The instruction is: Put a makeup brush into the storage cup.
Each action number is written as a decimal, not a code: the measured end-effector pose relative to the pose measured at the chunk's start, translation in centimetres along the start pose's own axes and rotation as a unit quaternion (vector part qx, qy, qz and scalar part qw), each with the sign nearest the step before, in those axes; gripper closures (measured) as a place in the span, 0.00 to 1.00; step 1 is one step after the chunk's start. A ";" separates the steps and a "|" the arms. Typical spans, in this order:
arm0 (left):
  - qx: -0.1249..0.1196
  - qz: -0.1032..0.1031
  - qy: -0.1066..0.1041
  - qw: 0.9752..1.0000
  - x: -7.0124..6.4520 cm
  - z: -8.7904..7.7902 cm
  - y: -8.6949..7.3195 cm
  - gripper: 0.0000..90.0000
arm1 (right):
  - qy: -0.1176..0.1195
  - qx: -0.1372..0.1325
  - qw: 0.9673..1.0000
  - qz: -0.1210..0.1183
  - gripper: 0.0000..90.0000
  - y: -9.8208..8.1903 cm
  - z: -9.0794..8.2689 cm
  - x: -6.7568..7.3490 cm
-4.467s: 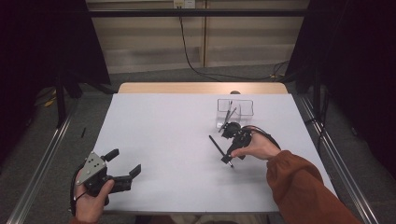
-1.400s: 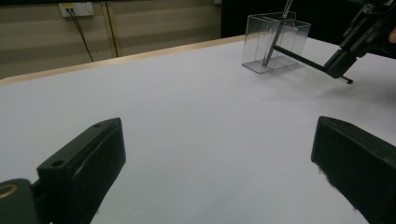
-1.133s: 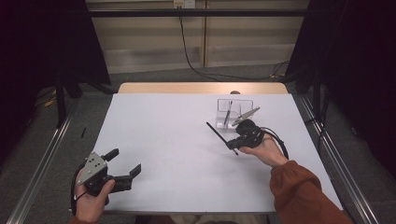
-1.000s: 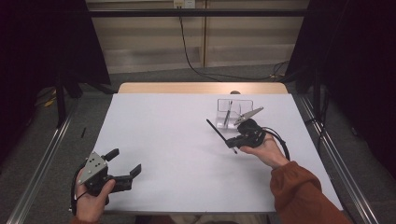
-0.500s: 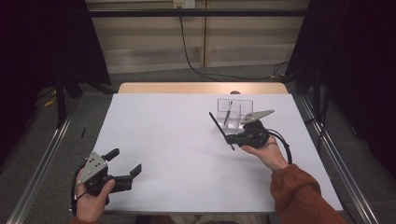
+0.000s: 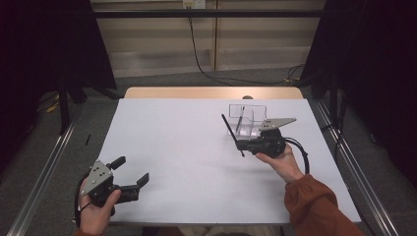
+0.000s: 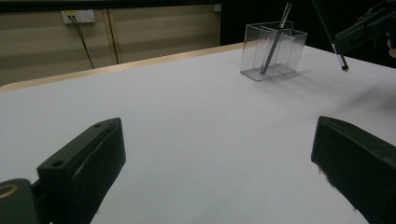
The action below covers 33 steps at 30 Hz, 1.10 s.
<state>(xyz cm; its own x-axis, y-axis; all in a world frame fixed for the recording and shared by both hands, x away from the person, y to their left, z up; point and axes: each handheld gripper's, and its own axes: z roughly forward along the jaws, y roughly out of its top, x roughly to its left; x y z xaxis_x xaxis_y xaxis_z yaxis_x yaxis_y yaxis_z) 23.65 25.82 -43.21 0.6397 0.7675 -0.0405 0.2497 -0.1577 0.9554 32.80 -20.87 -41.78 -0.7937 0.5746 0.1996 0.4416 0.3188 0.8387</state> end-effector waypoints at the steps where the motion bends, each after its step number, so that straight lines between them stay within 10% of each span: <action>1: 0.000 0.000 -0.001 1.000 0.0 0.0 0.0 0.03 | 0.003 -0.002 1.000 -0.002 0.94 0.0 0.0 0.1; 33: 0.010 0.006 -0.001 1.000 0.0 0.0 -0.1 0.03 | 0.090 0.057 0.991 -0.086 0.94 1.1 1.4 5.4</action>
<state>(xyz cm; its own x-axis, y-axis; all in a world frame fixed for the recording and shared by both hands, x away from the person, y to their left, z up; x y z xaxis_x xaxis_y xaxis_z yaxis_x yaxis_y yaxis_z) 23.67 25.86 -43.32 0.6443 0.7642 -0.0292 0.2559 -0.1795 0.9499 29.59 -16.38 -40.48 -0.9184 0.3643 0.1542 0.3295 0.4888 0.8077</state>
